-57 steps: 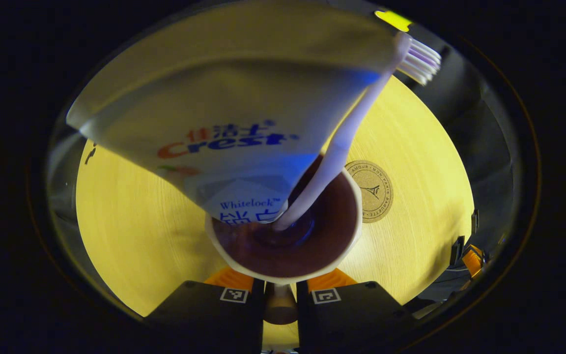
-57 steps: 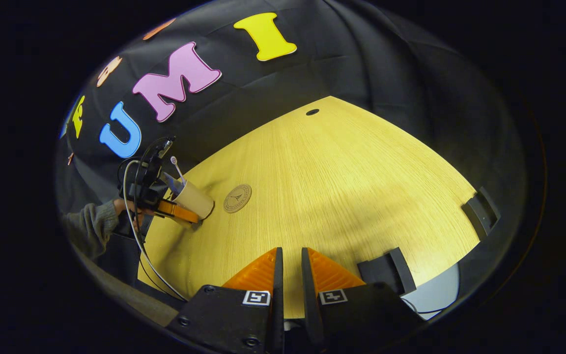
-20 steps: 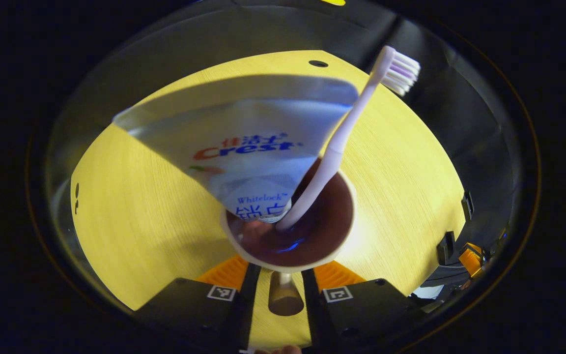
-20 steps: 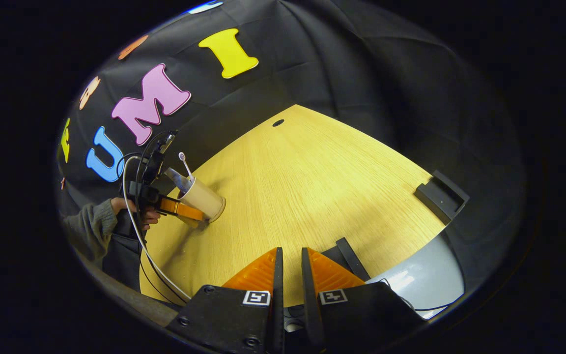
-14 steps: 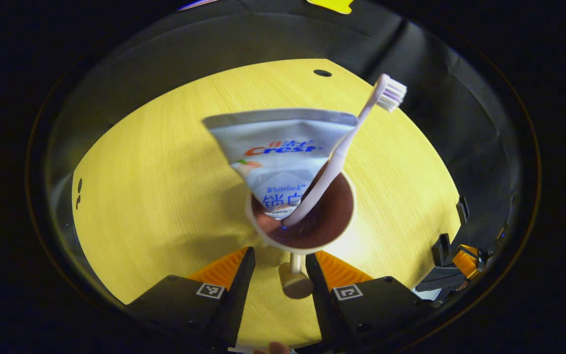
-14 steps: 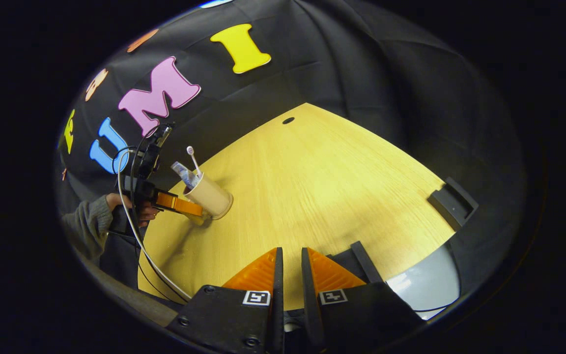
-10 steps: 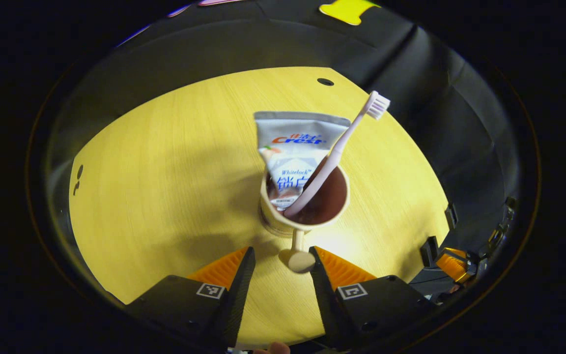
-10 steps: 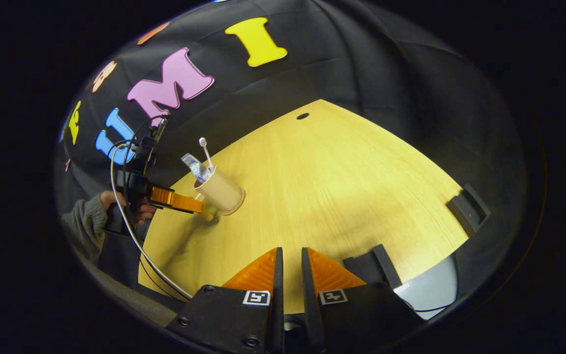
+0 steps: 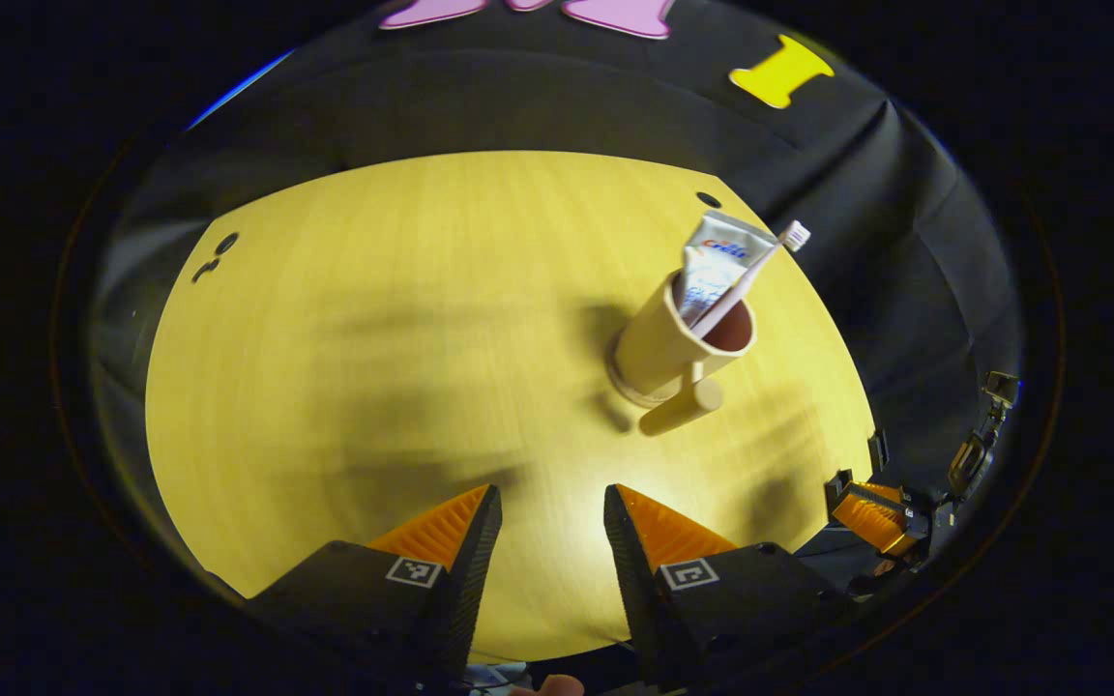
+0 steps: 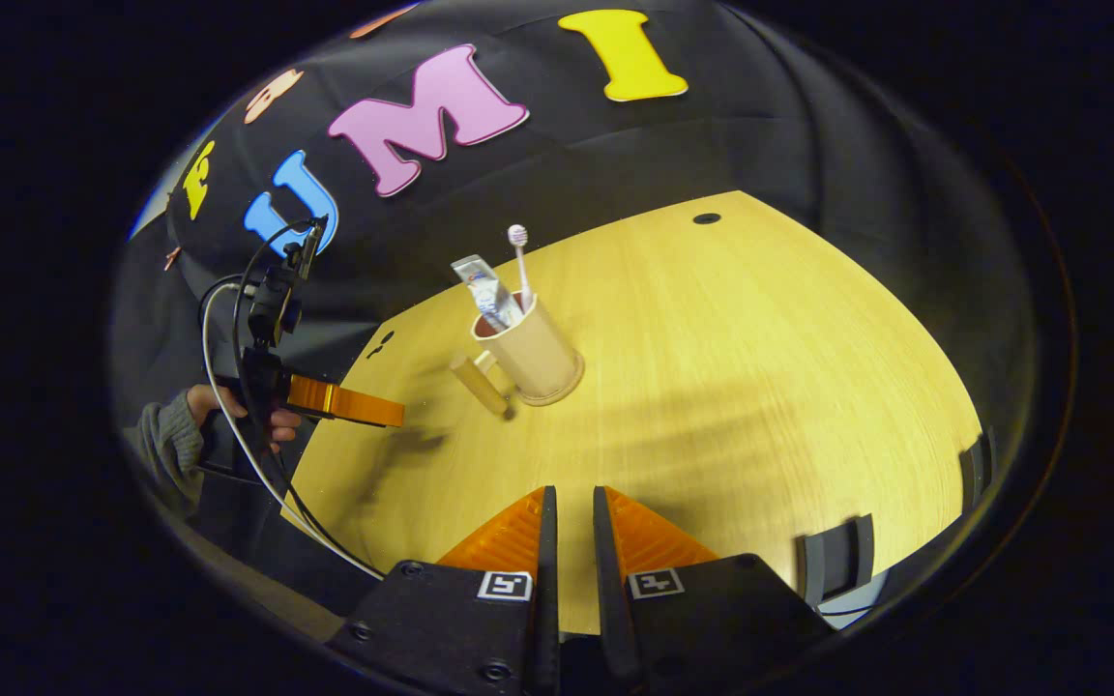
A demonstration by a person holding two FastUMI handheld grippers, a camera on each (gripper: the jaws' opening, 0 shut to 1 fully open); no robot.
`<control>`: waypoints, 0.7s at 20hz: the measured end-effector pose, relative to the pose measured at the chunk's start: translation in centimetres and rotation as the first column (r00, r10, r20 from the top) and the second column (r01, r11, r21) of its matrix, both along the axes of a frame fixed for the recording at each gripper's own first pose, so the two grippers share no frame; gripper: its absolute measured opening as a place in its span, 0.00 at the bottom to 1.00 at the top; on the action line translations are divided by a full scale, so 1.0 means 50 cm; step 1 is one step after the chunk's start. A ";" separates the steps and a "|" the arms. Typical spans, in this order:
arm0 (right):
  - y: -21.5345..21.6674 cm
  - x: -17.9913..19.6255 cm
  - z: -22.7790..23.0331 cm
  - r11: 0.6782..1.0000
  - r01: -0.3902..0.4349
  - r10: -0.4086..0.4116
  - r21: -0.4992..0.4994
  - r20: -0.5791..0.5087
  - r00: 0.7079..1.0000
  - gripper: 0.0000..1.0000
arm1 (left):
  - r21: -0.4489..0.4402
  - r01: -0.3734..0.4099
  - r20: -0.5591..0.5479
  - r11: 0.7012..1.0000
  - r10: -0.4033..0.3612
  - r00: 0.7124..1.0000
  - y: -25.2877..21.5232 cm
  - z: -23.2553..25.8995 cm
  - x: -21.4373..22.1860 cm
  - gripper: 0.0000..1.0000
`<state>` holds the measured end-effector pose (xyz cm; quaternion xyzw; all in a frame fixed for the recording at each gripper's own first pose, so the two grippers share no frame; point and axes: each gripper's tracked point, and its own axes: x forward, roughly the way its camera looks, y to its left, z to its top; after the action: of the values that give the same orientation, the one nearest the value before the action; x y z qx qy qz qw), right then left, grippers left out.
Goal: Put the toothbrush and toothpaste on the desktop into the cup, then pick up the cup and place it on the coaster on the desktop.
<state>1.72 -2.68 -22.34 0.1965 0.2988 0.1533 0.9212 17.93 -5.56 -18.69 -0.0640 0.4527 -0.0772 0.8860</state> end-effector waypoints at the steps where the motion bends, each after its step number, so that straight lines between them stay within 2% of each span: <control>1: 0.018 0.001 0.004 1.000 -0.020 0.020 -0.006 0.003 1.000 0.21 | -0.005 -0.023 -0.004 1.000 0.023 1.000 0.026 -0.008 -0.016 0.67; 5: 0.081 0.002 0.022 0.996 -0.081 0.082 -0.023 0.014 0.997 0.21 | -0.018 -0.096 -0.019 0.995 0.096 0.995 0.100 -0.044 -0.089 0.67; 9: 0.136 0.002 0.034 0.991 -0.127 0.128 -0.037 0.018 0.992 0.21 | -0.004 -0.118 -0.005 0.993 0.118 0.993 0.164 -0.066 -0.156 0.67; 10: 0.149 0.001 0.037 0.990 -0.137 0.138 -0.037 0.017 0.990 0.25 | -0.002 -0.120 0.001 0.993 0.120 0.993 0.173 -0.070 -0.170 0.67; 11: 0.161 0.003 0.038 0.989 -0.144 0.145 -0.039 0.017 0.989 0.08 | -0.003 -0.122 0.006 0.992 0.122 0.992 0.181 -0.072 -0.183 0.67; 12: 0.173 0.005 0.042 0.988 -0.148 0.149 -0.034 0.017 0.989 0.25 | -0.008 -0.125 0.009 0.992 0.125 0.992 0.185 -0.075 -0.194 0.67; 14: 0.194 0.009 0.047 0.988 -0.153 0.153 -0.027 0.013 0.988 0.25 | -0.024 -0.133 0.009 0.991 0.133 0.991 0.194 -0.083 -0.215 0.67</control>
<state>2.15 7.01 -19.97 0.1600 0.3079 0.2214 0.9114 7.19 4.12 -22.82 -0.1039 0.4421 -0.0234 0.8906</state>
